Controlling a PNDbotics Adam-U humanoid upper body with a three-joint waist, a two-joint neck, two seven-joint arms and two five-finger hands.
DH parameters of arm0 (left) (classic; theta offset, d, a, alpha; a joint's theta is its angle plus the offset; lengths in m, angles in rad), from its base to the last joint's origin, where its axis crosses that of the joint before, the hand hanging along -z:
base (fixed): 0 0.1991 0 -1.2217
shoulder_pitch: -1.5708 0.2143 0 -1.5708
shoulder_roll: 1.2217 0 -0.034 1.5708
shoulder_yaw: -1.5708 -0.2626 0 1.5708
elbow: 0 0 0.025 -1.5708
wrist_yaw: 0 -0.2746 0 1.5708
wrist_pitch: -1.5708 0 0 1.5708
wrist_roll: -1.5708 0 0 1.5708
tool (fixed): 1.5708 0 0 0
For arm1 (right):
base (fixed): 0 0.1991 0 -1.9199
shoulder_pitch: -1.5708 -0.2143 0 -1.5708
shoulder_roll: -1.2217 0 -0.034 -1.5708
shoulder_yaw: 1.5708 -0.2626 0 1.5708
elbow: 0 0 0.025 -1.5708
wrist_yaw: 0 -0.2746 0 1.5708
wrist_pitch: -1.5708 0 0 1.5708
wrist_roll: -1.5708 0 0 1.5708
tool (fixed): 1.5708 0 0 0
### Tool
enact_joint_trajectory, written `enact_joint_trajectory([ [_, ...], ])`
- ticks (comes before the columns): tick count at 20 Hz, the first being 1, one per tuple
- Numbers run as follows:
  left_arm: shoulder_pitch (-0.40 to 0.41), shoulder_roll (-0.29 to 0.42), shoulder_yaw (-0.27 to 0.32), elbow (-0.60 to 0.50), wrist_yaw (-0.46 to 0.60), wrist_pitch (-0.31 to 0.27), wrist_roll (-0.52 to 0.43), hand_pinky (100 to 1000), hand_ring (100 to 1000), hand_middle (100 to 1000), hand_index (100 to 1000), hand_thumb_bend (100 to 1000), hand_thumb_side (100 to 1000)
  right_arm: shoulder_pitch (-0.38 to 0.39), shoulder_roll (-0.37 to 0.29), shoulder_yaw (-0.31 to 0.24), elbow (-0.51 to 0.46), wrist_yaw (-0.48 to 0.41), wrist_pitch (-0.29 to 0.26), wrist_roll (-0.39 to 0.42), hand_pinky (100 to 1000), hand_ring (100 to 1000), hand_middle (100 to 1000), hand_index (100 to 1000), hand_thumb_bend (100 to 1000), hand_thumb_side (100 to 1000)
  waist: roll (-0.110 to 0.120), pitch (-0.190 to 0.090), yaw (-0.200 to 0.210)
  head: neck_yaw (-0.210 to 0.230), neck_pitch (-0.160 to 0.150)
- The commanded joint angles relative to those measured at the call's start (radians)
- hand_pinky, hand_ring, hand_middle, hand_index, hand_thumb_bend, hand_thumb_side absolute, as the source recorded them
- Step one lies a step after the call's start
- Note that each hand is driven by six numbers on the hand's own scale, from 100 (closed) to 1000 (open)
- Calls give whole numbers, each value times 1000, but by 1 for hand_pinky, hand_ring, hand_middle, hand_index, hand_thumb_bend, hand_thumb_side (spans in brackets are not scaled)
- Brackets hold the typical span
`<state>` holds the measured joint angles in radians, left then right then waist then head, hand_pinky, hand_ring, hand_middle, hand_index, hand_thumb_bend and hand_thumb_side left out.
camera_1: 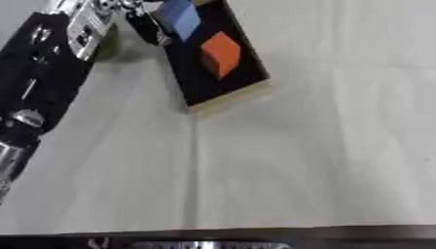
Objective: Pick up objects on the table and place them in the box.
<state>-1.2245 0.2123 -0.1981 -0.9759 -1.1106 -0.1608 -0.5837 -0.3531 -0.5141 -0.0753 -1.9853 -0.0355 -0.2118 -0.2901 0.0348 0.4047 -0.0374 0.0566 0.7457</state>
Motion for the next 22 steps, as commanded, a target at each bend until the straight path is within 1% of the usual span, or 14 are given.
enact_joint_trajectory([
  [1, -24, 1, 13, 5, -26, 1, 20, 810, 740, 659, 778, 295, 100, -14, -12, -3, -15, -4, 0, 5, 864, 807, 684, 887, 100, 628, -3, -18, -3, 2, -15],
  [7, -23, -5, 14, 18, -46, -4, 32, 814, 745, 664, 785, 305, 100, -15, -8, -2, -15, -5, 2, 8, 864, 807, 684, 887, 100, 628, -1, -16, -6, 3, -19],
  [8, -21, -6, 13, 20, -50, -3, 31, 898, 864, 808, 916, 467, 100, -15, -7, -1, -15, -6, 2, 9, 864, 807, 682, 887, 100, 629, -1, -16, -6, 3, -19],
  [9, -21, -7, 12, 22, -56, -3, 31, 898, 864, 808, 916, 467, 100, -15, -6, 0, -15, -6, 3, 10, 864, 807, 682, 887, 100, 629, -1, -15, -7, 3, -19],
  [10, -20, -7, 12, 22, -61, -3, 32, 927, 897, 840, 939, 532, 100, -14, -5, 0, -15, -6, 4, 11, 864, 807, 682, 887, 100, 629, 0, -15, -7, 3, -20],
  [12, -20, -8, 15, 22, -70, -3, 37, 951, 923, 863, 956, 592, 100, -14, -4, 1, -15, -7, 5, 13, 865, 807, 681, 888, 100, 628, -1, -16, -7, 4, -20],
  [16, -19, -7, 17, 18, -79, -1, 58, 963, 938, 878, 971, 627, 100, -12, -3, 2, -15, -8, 7, 16, 865, 808, 681, 888, 100, 628, -1, -17, -7, 3, -18],
  [22, -23, 0, 19, -13, -66, -3, 77, 952, 931, 868, 965, 603, 100, -9, -2, 2, -15, -9, 11, 17, 865, 808, 681, 888, 100, 629, 0, -22, -3, 2, -12],
])
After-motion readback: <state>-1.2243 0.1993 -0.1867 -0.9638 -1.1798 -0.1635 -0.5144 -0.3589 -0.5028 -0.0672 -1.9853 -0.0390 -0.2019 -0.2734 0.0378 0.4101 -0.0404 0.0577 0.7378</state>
